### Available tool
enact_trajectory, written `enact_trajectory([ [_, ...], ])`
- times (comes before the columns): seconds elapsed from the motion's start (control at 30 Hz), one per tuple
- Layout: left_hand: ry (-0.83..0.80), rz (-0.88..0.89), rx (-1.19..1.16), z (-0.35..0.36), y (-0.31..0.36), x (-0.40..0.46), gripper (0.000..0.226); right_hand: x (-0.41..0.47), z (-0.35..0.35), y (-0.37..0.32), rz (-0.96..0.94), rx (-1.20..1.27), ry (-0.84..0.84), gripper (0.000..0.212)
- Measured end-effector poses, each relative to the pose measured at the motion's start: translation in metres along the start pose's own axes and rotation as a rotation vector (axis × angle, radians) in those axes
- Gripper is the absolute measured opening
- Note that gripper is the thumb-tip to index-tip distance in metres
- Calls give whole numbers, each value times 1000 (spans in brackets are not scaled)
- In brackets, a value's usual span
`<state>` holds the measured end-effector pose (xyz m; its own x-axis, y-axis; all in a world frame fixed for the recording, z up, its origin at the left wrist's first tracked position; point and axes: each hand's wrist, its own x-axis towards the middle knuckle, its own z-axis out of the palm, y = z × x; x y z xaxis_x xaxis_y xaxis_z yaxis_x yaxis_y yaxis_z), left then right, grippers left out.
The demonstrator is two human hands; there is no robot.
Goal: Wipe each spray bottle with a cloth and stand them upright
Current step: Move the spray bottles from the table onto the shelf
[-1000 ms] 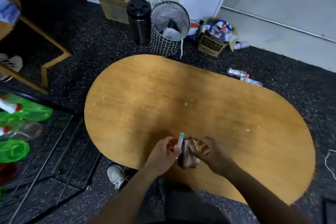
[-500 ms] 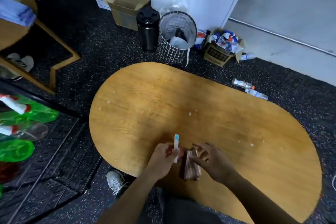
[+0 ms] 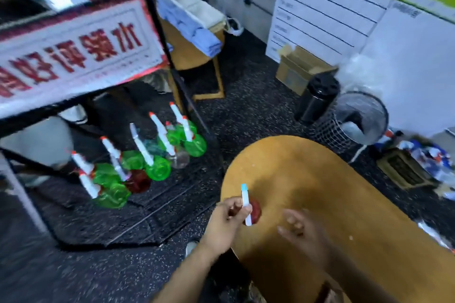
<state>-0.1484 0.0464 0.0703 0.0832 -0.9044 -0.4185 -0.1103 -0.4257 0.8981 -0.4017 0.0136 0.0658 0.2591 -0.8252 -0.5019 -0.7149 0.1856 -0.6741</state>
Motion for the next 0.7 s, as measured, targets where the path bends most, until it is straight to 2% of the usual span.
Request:
enact_trajectory([
  [0.2, 249, 77, -53, -122, -1, -11, 19, 60, 44, -103, -108, -84, -122, 50],
  [0.43, 495, 61, -139, -225, -33, -5, 9, 100, 102, -185, -188, -187, -190, 50],
  [0.6, 582, -34, -206, -255, -53, 11, 15, 120, 125, -208, -218, -218, -204, 51],
  [0.7, 510, -44, -153, -263, -66, 23, 28, 128, 131, -214, -230, -215, -200, 56],
])
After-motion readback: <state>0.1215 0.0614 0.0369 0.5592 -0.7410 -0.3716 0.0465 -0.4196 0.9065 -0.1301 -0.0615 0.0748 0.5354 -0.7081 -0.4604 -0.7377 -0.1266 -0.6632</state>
